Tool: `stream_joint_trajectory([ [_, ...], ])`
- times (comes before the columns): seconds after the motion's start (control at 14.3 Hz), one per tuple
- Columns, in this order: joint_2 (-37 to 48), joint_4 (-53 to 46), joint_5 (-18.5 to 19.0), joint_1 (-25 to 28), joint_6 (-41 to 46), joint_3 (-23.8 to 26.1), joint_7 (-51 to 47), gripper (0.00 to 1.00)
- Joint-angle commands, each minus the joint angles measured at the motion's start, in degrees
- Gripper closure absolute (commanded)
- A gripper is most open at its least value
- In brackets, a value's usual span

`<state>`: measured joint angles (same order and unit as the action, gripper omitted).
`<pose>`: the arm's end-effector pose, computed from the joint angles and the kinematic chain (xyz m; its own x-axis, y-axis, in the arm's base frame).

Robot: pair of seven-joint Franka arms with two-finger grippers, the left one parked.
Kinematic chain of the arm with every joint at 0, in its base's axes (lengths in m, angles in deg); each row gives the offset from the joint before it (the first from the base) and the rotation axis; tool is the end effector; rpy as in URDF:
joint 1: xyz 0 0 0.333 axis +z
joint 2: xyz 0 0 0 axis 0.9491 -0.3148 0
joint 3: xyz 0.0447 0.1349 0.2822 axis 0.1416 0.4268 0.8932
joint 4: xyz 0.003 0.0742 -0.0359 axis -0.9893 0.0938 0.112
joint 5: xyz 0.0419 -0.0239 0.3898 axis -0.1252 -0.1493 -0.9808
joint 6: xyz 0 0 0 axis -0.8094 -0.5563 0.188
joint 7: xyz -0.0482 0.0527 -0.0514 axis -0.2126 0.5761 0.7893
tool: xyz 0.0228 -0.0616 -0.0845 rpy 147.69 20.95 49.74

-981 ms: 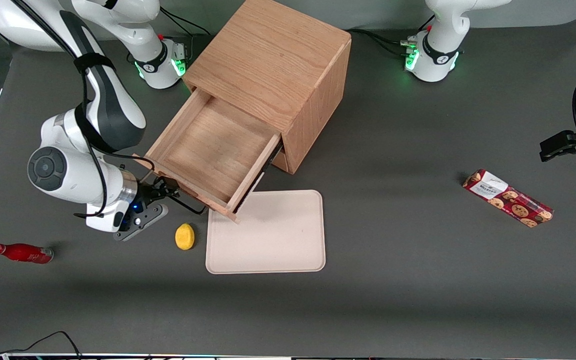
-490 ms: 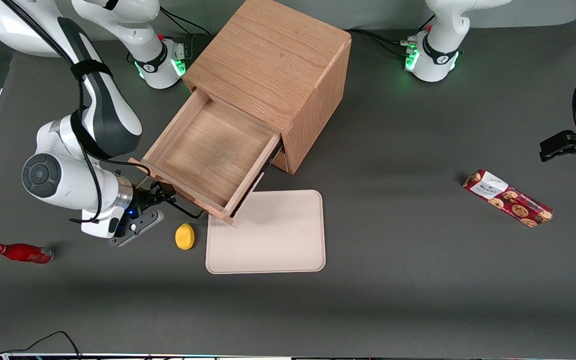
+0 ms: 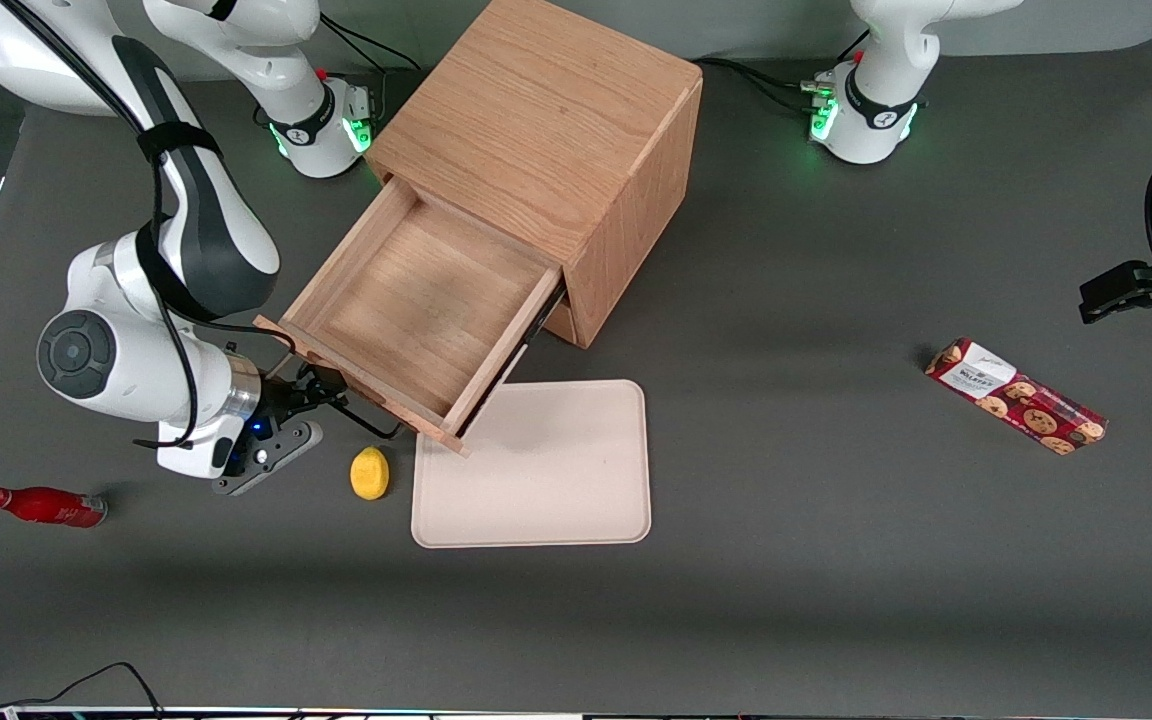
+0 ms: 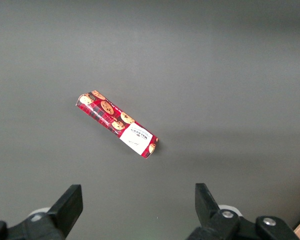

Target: Open upper drawer

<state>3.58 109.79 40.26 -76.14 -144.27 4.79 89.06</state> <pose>0.6419 0.1426 0.3937 0.8588 0.5111 -0.0355 0.5025 -0.8537 -0.1364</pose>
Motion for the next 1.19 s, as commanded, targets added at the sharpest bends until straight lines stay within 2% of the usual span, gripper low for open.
stream_joint_trajectory([
  [0.0, -1.29, -3.29, 1.09, 0.10, 1.73, -0.84, 1.00, 0.00],
  [0.56, -0.41, -10.22, 0.56, 0.10, 14.30, -0.32, 1.00, 0.00],
  [0.7, 2.12, -10.58, 0.30, 0.01, 16.50, -1.63, -0.49, 0.00],
  [1.12, 12.14, -10.67, -1.29, 0.36, 17.39, -16.47, -13.58, 0.00],
])
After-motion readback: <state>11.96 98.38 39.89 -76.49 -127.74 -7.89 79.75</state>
